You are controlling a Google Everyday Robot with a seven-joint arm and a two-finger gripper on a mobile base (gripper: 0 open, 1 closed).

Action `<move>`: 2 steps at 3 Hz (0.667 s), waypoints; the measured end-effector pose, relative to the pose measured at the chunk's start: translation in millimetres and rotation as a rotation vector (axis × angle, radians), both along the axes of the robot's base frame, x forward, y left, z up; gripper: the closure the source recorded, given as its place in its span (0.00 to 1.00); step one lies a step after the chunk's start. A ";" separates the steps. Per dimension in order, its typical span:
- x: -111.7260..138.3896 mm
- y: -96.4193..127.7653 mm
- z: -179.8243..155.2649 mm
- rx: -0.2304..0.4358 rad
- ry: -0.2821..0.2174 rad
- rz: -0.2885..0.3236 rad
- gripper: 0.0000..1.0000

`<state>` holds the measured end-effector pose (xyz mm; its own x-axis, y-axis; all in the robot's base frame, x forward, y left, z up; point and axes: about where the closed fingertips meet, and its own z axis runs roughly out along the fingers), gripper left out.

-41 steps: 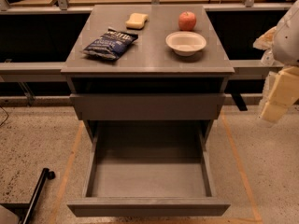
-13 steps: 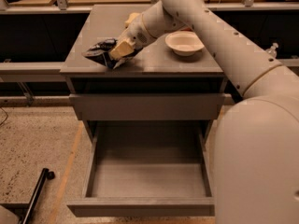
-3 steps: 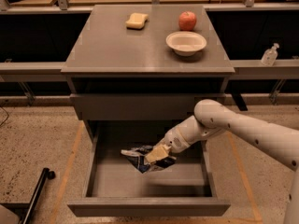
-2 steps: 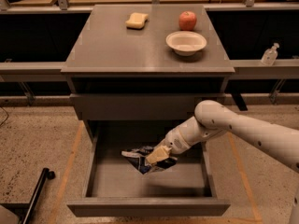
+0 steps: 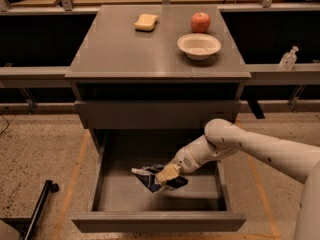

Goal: Place blue chip bag into middle drawer

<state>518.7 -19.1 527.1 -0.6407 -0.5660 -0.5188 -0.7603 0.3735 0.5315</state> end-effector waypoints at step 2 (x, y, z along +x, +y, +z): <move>3.7 15.6 -24.7 -0.035 0.064 0.008 0.29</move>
Offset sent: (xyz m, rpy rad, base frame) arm 0.0085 0.0269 -0.0231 -0.0513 0.0819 0.0279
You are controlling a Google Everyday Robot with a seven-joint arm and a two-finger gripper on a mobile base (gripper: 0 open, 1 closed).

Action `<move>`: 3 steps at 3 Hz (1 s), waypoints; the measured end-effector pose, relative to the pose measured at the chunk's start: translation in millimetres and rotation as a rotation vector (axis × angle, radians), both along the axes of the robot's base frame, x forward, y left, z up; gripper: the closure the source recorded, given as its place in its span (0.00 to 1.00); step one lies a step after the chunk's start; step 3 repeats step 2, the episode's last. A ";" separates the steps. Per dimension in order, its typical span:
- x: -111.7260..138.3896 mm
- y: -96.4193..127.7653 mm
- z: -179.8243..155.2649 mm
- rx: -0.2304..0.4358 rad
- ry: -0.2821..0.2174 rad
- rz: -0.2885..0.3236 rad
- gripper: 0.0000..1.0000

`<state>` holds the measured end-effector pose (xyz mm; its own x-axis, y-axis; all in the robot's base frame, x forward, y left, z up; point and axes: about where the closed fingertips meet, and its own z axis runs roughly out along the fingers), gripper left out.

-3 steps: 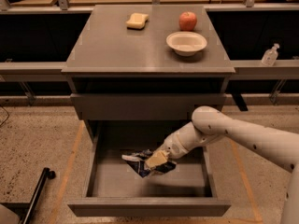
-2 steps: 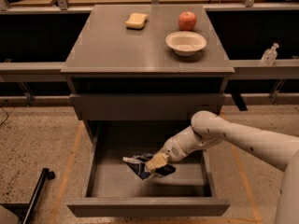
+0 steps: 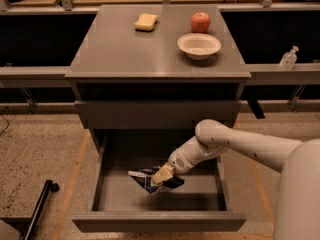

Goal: Place blue chip bag into middle drawer

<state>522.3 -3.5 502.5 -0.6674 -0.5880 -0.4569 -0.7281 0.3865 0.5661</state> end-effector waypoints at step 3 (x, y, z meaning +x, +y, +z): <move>-2.0 2.9 -1.8 0.001 0.005 0.006 0.00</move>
Offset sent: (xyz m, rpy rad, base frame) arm -0.0011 0.0018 -0.0010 0.0009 0.0027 0.0034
